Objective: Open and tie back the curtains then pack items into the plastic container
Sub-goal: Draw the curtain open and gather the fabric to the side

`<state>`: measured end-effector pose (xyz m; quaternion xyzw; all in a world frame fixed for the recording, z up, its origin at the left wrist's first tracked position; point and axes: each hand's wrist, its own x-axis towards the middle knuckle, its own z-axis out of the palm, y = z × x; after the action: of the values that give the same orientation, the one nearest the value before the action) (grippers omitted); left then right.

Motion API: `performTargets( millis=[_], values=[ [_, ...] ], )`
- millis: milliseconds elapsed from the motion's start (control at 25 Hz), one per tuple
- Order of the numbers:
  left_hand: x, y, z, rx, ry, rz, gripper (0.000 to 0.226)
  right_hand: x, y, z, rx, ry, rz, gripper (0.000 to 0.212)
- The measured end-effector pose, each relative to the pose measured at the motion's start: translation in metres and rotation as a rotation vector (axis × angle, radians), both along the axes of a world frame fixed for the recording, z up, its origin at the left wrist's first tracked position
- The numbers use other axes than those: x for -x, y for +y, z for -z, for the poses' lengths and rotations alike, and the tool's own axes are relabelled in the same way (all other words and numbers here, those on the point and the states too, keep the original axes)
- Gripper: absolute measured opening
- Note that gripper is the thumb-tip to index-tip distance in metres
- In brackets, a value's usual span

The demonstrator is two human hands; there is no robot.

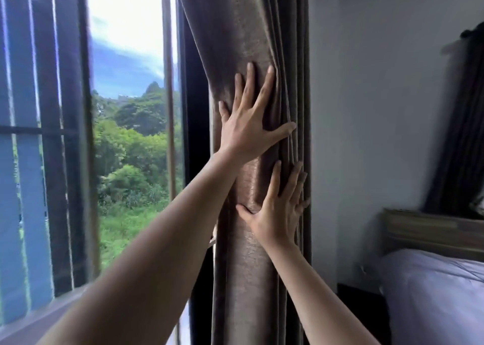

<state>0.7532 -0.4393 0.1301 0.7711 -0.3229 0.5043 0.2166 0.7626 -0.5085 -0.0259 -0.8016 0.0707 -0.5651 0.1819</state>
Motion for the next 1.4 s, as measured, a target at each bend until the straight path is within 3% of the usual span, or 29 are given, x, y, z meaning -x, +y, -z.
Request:
performTargets(
  millis=[280,840,1400],
  values=[
    [-0.093,-0.089,-0.005,-0.025,0.044,-0.031,0.095,-0.097,-0.090,-0.005,0.061,0.035,0.049,0.129],
    [-0.165,-0.140,0.000,-0.022,-0.011,0.023,0.101,-0.164,-0.138,-0.001,0.050,0.020,0.107,0.127],
    [-0.267,-0.215,-0.005,0.074,-0.014,-0.070,0.103,-0.291,-0.221,-0.009,0.151,-0.104,-0.134,0.115]
  ],
)
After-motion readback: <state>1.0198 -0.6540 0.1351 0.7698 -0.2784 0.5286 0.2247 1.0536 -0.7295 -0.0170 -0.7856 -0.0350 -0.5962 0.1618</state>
